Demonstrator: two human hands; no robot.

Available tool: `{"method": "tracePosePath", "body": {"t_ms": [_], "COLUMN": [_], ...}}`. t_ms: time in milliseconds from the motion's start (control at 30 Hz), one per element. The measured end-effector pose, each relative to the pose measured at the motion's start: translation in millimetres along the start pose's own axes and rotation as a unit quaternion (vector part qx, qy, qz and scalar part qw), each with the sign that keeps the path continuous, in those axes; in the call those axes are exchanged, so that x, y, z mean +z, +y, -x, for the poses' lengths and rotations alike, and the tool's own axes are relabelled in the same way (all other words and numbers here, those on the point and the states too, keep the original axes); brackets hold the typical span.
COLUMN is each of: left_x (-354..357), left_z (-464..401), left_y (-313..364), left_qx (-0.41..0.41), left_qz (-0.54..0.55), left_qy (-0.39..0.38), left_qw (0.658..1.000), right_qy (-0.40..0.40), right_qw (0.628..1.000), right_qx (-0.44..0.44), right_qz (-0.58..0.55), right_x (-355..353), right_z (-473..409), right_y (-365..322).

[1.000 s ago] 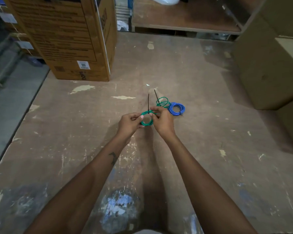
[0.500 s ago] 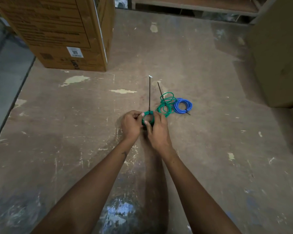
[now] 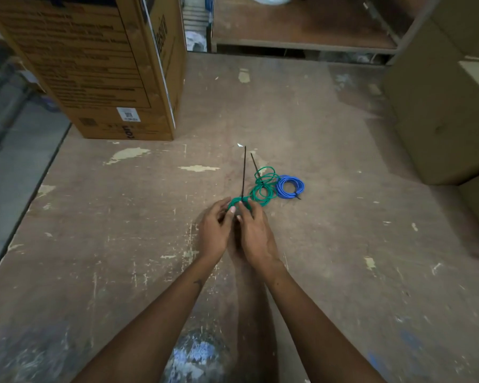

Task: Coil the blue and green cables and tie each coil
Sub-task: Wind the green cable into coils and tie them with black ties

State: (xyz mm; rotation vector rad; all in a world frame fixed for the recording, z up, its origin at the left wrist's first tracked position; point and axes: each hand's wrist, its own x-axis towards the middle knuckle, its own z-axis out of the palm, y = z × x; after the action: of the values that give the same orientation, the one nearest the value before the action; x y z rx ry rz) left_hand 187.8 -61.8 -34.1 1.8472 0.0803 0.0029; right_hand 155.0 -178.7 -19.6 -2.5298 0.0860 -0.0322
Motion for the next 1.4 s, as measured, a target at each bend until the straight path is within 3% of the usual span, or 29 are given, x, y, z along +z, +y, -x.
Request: {"method": "tracePosePath", "body": {"t_ms": [233,500,700,867,900,1167,1400], "left_x": [6,12,15,15,15,18,15], "left_z": [-19,-32,-35,-31,-31,-11,-7], "left_y": [1,-17,-17,-8,-9,-13,-4], "left_qx": [-0.033,-0.083,-0.032,0.012,0.015,-0.046,-0.055], "left_qz": [-0.006,0.019,-0.048,-0.144,-0.146,-0.025,-0.008], "left_qy": [-0.008,-0.002,-0.003,0.02,0.023,0.018,0.014], "left_qw": [0.999,0.996,0.998,0.989,0.989,0.998,0.998], "right_qy": [-0.045,0.018,0.078,0.09,0.084,0.085,0.066], "right_qw": [0.998,0.971,0.951,0.966,0.981,0.995,0.997], "right_qx": [-0.019,0.134,0.137,0.108,0.082,0.05,0.045], "right_qz": [0.047,-0.198,-0.267,-0.215,-0.153,0.007,0.001], "right_x": [18,18,17,27,32,47,39], "right_z": [-1,-4,-14,-13,-13,-7,-1], "right_y": [16,10,4,7,11,14,8]}}
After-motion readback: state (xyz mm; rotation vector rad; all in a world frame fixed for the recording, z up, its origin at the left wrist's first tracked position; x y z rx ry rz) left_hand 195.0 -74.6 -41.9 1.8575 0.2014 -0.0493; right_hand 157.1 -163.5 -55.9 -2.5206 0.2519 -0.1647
